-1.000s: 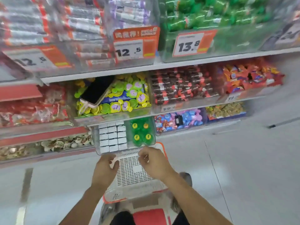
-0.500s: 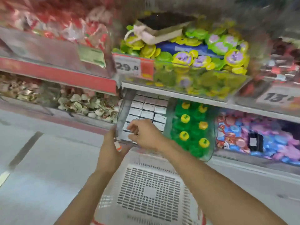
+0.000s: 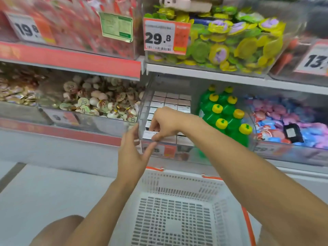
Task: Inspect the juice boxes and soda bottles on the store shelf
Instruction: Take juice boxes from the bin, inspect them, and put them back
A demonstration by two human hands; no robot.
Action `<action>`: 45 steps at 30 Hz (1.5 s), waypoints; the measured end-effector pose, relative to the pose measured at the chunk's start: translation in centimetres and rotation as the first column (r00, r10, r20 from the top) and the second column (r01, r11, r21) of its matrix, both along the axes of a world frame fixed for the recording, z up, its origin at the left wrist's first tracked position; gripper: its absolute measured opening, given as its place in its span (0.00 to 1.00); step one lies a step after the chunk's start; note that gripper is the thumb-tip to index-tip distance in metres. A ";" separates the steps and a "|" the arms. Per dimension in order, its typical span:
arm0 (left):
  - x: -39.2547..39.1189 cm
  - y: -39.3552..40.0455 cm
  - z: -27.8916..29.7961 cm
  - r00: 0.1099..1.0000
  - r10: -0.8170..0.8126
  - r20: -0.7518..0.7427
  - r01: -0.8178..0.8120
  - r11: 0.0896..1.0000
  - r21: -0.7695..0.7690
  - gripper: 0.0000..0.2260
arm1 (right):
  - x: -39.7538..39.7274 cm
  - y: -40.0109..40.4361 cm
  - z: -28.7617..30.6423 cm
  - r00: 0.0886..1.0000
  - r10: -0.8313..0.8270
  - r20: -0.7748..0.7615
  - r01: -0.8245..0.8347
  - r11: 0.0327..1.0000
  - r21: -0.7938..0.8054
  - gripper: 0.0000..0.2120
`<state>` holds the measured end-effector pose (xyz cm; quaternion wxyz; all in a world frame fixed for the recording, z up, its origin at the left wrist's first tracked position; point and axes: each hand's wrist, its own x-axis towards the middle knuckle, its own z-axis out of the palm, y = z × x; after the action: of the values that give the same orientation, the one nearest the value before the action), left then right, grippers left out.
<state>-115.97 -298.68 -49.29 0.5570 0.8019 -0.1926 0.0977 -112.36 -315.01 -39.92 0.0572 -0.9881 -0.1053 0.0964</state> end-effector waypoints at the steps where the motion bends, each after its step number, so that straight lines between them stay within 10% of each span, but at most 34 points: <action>1: 0.0 0.1 0.0 1.000 -0.004 -0.007 0.004 1.000 0.007 0.30 | 0.2 0.2 0.1 1.000 -0.013 -0.017 0.013 1.000 -0.020 0.19; 9: 0.1 0.9 1.3 0.997 -0.061 -0.041 0.067 0.986 0.156 0.30 | -0.9 0.1 1.4 0.996 -0.078 0.036 0.075 0.994 0.073 0.19; 16: -1.9 1.5 6.7 0.992 -0.048 0.116 0.031 0.990 0.138 0.22 | -6.0 -1.7 6.3 0.912 -0.098 0.399 -0.067 0.923 0.380 0.17; 24: -4.8 -0.6 12.2 0.851 -0.513 -0.115 0.509 0.859 -0.062 0.14 | -13.2 -4.8 5.6 0.933 -0.287 0.219 -0.149 0.248 0.957 0.09; 30: -6.3 -2.7 8.9 0.631 -0.600 -0.492 0.346 0.785 -0.513 0.22 | -14.8 -3.9 0.2 0.888 -0.438 -0.139 0.077 -0.157 0.985 0.13; 34: -6.4 -3.4 7.2 0.562 -0.598 -0.572 0.270 0.786 -0.556 0.19 | -16.1 -3.2 -2.2 0.832 -0.424 -0.356 0.188 -0.389 0.902 0.12; 45: -8.9 -4.9 6.2 0.597 -0.550 -0.584 0.381 0.835 -0.396 0.23 | -19.2 -4.3 -3.2 0.775 -0.545 -0.319 0.287 -0.146 0.947 0.20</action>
<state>-124.85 -303.62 -43.08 0.6820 0.6313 -0.1674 -0.3292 -131.55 -319.29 -43.08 0.7350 -0.6429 0.1782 -0.1213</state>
